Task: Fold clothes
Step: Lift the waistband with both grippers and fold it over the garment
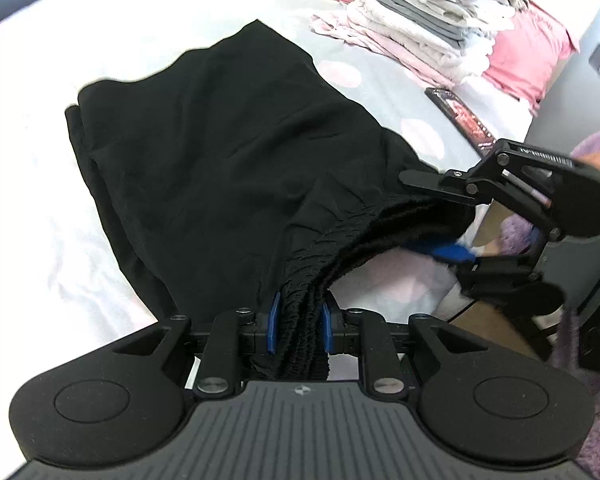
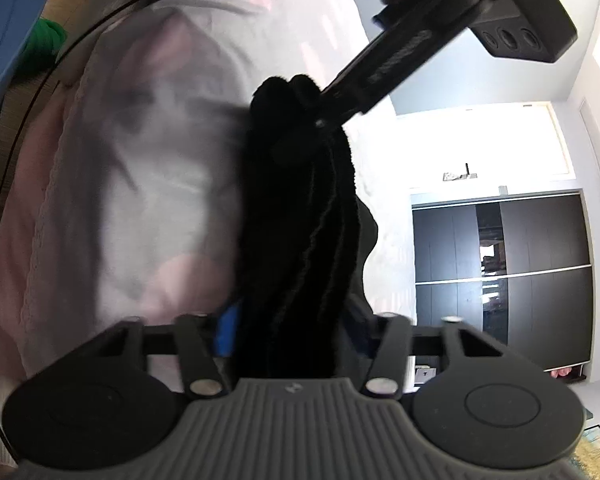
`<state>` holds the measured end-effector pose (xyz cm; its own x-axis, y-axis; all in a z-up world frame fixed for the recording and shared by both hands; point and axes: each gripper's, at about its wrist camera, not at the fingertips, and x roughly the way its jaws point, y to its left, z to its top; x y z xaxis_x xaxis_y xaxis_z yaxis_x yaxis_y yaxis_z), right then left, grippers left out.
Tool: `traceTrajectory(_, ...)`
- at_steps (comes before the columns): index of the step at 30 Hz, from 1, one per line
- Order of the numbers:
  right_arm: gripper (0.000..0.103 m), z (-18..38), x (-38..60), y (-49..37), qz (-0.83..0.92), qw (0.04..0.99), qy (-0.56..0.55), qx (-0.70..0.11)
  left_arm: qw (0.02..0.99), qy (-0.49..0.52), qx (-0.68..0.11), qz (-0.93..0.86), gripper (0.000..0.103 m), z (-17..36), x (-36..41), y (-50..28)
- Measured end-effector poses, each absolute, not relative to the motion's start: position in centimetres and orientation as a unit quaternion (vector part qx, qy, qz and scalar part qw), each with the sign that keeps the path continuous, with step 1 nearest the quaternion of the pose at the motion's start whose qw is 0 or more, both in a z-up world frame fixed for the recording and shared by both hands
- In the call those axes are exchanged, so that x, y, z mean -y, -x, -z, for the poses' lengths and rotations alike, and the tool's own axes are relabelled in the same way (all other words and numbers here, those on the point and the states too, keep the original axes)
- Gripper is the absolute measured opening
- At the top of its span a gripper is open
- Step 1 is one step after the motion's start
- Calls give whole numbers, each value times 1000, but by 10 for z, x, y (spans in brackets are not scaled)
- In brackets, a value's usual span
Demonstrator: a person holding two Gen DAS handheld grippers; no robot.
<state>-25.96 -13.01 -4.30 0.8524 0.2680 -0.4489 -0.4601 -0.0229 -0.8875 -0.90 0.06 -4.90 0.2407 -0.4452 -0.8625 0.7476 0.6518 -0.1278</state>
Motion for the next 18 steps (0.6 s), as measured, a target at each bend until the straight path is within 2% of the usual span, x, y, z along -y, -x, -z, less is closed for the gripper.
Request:
traceTrajectory(2,37,38,130,257,-264,699,659,-82,780,-185,-458,385,24,47,3,16)
traceTrajectory(3,33,36,130,255,-267,704,652,-92,783,-204,-445,383,29,46,6,20)
traceTrajectory(4,32,32,131,253,-269,710,642,-103,787,-227,-429,380,41,46,9,26)
traceTrajectory(6,28,21,133,247,-280,731,606,-138,794,-270,-390,380,52,46,14,42)
traceTrajectory(9,28,3,136,233,-297,763,540,-195,791,-331,-341,385,53,48,24,64)
traceTrajectory(14,27,-18,141,215,-309,794,458,-254,771,-441,-257,381,60,62,40,97)
traceTrajectory(18,26,-27,145,198,-313,807,418,-275,747,-485,-229,393,61,74,45,112)
